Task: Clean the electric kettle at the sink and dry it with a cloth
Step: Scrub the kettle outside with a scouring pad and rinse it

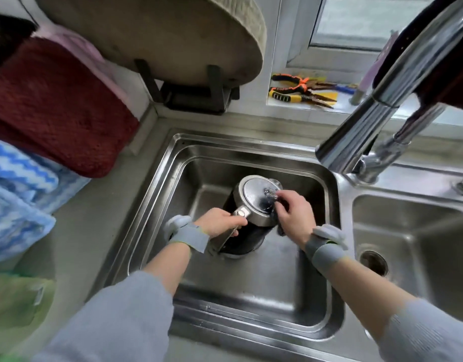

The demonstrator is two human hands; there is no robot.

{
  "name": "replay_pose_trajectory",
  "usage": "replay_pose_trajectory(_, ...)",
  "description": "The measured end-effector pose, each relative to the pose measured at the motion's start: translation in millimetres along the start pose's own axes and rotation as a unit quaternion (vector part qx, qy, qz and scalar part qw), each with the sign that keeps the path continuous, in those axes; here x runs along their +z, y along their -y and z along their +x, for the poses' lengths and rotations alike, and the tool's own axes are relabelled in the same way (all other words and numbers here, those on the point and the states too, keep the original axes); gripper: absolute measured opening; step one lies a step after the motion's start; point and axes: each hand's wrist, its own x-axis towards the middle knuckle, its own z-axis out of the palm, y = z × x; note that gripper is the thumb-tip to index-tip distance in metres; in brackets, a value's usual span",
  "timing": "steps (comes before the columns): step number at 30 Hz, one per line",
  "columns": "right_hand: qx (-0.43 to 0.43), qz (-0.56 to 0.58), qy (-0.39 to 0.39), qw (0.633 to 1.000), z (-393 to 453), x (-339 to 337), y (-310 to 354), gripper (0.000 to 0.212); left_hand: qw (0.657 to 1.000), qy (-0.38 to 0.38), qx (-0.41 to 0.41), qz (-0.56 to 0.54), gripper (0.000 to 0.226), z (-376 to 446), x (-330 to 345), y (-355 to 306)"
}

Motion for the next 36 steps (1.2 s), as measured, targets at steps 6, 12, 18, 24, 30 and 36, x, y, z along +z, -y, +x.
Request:
replay_pose_trajectory(6, -0.151, -0.062, 0.054, 0.985, -14.8, 20.5, 9.7, 0.031, 0.988, -0.079, -0.027, 0.132, 0.045, -2.1, 16.3, -4.6)
replay_pose_trajectory(12, -0.189, -0.135, 0.11, 0.966, -7.1, 2.9, 9.2, 0.029, 0.992, -0.032, -0.041, 0.117, 0.036, -16.2, -2.5, 22.6)
replay_pose_trajectory(18, -0.278, -0.104, 0.216, 0.93, -2.4, 50.6, 59.7, 0.032, 0.981, 0.003, -0.061, 0.185, 0.008, -4.0, -14.2, 33.2)
replay_pose_trajectory(24, -0.235, -0.208, 0.146, 0.938, 23.4, 18.7, 33.9, 0.035, 0.987, 0.033, -0.03, 0.152, 0.022, -5.4, -14.0, 30.7)
replay_pose_trajectory(30, -0.318, -0.096, 0.263, 0.906, -18.4, 41.7, 50.7, 0.031, 0.971, 0.019, -0.012, 0.238, 0.023, 4.0, -3.5, 27.1)
replay_pose_trajectory(36, -0.261, -0.205, 0.167, 0.929, 18.5, 8.9, 29.6, 0.038, 0.985, 0.011, 0.018, 0.172, 0.024, 6.0, 4.8, 31.3)
